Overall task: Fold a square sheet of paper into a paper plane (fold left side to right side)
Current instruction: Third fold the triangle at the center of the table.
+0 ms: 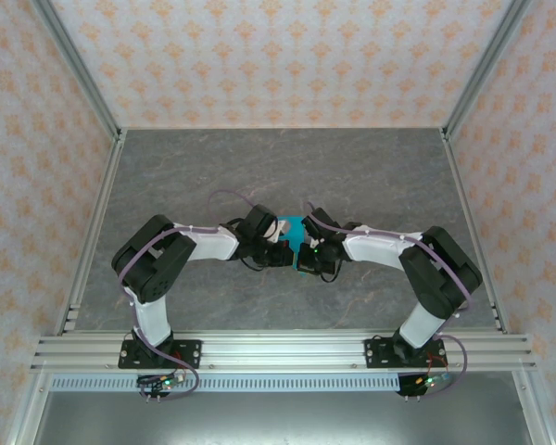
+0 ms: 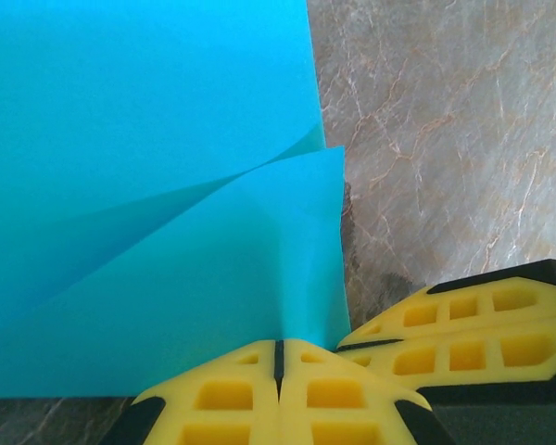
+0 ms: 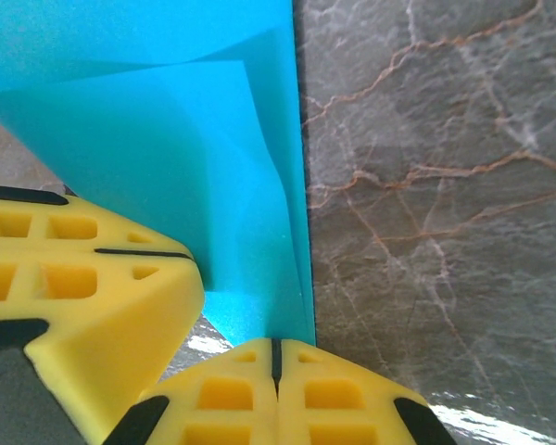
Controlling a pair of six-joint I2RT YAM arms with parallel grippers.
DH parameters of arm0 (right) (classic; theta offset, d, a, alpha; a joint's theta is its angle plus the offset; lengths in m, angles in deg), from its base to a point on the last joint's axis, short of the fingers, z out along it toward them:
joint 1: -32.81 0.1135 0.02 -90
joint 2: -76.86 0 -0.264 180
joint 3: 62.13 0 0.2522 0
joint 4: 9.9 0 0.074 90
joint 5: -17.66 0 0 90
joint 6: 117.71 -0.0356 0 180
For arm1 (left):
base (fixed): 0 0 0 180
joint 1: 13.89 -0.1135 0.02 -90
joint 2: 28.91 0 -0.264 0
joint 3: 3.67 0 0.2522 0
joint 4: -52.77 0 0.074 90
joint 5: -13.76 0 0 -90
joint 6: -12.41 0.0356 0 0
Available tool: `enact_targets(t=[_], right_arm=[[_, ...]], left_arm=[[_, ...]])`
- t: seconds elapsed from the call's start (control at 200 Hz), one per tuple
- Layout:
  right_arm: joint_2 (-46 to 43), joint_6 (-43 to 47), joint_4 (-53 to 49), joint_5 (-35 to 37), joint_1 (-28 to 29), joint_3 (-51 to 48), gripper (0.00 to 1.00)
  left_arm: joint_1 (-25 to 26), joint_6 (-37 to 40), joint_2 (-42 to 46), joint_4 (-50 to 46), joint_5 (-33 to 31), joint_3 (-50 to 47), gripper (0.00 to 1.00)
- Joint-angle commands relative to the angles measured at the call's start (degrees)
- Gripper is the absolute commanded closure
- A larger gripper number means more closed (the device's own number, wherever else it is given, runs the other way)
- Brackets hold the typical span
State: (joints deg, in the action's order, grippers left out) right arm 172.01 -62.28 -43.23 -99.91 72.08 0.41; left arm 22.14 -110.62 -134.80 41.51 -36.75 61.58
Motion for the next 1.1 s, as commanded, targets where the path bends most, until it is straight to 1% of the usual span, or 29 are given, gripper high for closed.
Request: enact_targets(t=[0.0,0.3,0.641,0.966,1.096], right_arm=[[3.9,1.0,-7.9,5.9,0.4,-2.7,1.0],[3.8,1.1,-8.2,6.2,0.4,-2.9,1.0],[3.8,1.1,-8.4,6.1,0.4,-3.1,1.0],[3.6,1.3,-8.8,6.1,0.4,-3.1,1.0],[3.4,1.4,-8.9,6.1,0.4,-3.1,1.0]], left_arm=[[-1.0,3.9,-0.1,-5.0,-9.3,-0.3,1.0],[-4.8,5.2,0.3,-3.8,-9.9,-1.7,1.0],[-10.4,9.0,1.0,-4.4,-11.1,-2.2,1.0],[-15.4,11.4,-2.2,-5.2,-10.4,0.8,1.0],[-17.2,11.9,-1.7,-5.6,-10.4,1.1,1.0]])
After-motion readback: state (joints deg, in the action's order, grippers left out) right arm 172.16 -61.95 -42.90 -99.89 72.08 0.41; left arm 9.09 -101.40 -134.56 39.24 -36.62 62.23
